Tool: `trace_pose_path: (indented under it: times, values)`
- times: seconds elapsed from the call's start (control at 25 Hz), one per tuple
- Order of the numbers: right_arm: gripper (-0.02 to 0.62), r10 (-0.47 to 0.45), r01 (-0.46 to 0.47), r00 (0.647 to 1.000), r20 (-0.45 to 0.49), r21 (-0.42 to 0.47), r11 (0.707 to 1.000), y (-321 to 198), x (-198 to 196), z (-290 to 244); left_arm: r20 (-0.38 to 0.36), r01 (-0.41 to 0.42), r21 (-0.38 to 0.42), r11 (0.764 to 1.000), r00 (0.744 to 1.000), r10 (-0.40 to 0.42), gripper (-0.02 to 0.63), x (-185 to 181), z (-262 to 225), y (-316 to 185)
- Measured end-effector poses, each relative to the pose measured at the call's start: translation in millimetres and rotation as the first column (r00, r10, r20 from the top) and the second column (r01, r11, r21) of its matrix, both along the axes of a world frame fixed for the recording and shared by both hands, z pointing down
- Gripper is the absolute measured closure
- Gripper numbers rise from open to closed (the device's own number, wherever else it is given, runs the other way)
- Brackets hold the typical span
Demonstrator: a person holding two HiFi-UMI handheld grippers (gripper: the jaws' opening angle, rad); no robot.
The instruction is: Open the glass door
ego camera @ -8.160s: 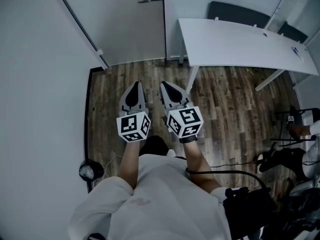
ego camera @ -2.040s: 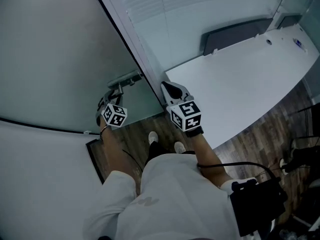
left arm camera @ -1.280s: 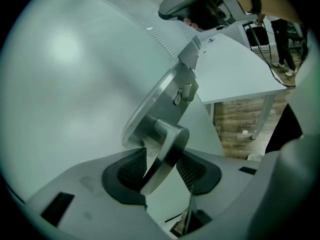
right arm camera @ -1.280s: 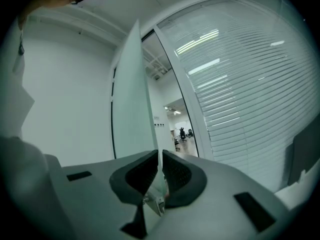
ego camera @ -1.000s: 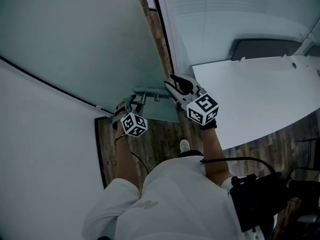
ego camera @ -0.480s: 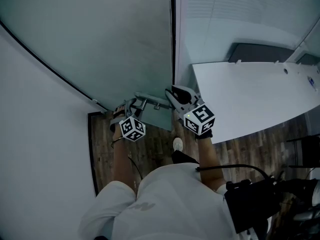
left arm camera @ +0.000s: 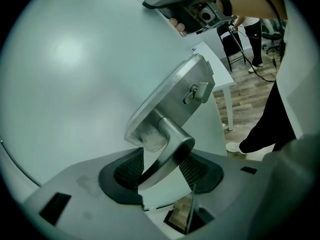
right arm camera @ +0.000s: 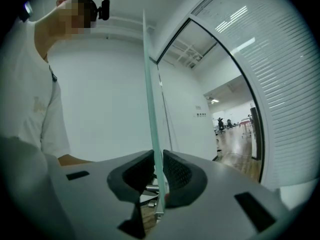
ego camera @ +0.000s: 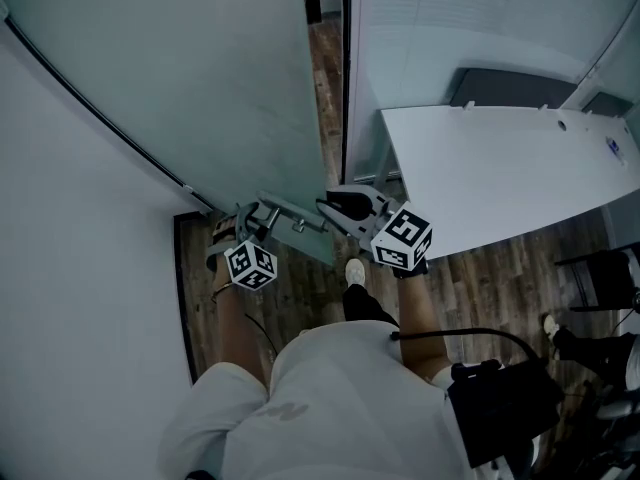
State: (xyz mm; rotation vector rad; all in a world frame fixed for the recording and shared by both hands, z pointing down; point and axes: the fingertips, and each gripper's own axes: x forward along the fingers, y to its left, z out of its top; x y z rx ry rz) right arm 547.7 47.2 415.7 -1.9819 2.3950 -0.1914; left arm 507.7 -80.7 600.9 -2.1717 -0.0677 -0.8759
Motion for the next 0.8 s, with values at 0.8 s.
trace_pose_path:
  times: [0.8]
  values:
    - [0.488,-0.416,0.415,0.909,0.015,0.053,0.908,-6.8,-218.8,11.4,0.094,0.005,0.103,0.995,0.995,-0.014,0.385,-183.0,10.7,-18.9]
